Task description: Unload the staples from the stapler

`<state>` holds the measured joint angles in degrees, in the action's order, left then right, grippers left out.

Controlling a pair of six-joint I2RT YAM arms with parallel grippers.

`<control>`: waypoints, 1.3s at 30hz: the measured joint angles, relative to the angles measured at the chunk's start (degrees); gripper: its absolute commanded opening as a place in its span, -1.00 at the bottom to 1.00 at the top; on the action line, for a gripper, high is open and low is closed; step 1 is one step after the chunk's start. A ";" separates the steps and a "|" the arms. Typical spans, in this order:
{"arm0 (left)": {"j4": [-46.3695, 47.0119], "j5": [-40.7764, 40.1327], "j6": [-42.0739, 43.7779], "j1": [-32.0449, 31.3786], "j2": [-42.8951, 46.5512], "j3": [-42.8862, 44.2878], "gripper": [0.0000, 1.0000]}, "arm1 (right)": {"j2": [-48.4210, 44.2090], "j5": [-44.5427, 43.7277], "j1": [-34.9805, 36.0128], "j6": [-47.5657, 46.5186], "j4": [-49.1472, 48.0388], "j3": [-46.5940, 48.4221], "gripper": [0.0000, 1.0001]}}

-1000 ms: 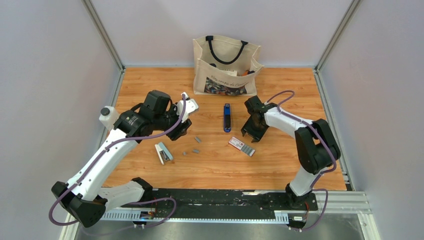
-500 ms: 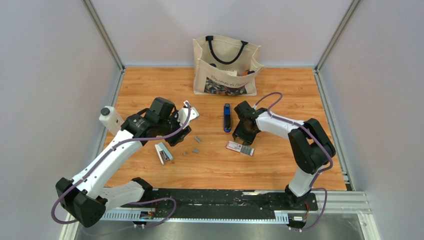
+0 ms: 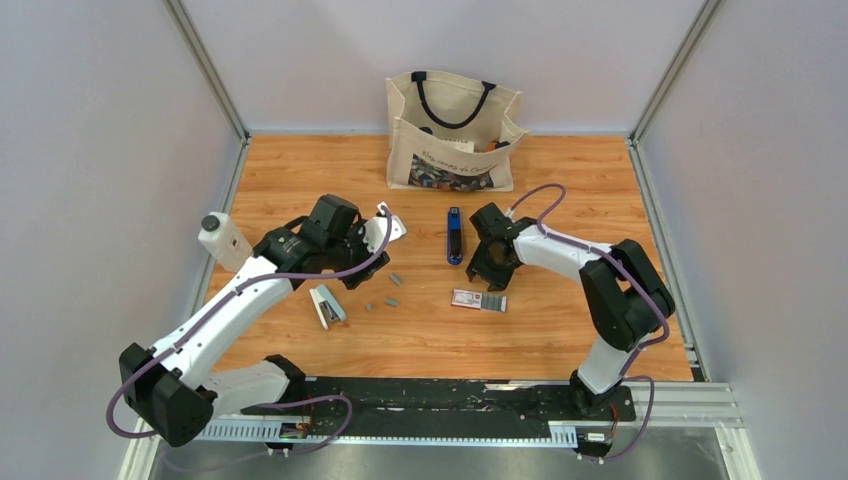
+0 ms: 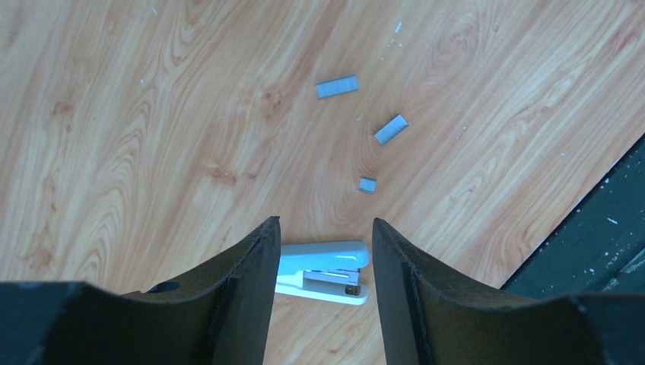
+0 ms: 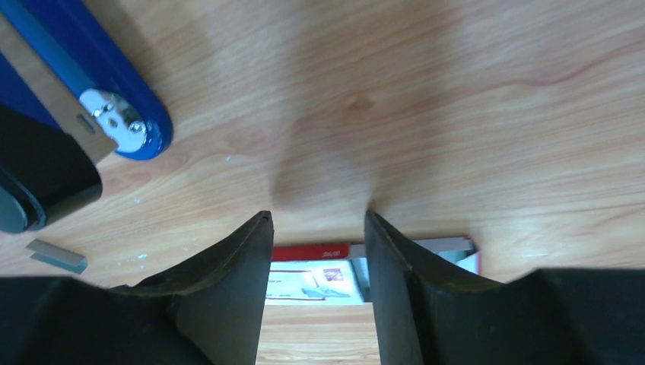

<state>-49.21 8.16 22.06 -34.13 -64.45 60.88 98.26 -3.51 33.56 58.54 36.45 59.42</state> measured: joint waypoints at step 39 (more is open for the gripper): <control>5.75 6.34 55.49 -5.88 -32.44 2.91 -0.01 | -23.02 14.71 -20.94 -18.60 -3.23 -9.68 0.47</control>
<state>-43.46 14.50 77.56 -40.01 -96.88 63.79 75.24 11.20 12.62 39.94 33.21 49.74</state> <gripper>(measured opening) 0.505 0.743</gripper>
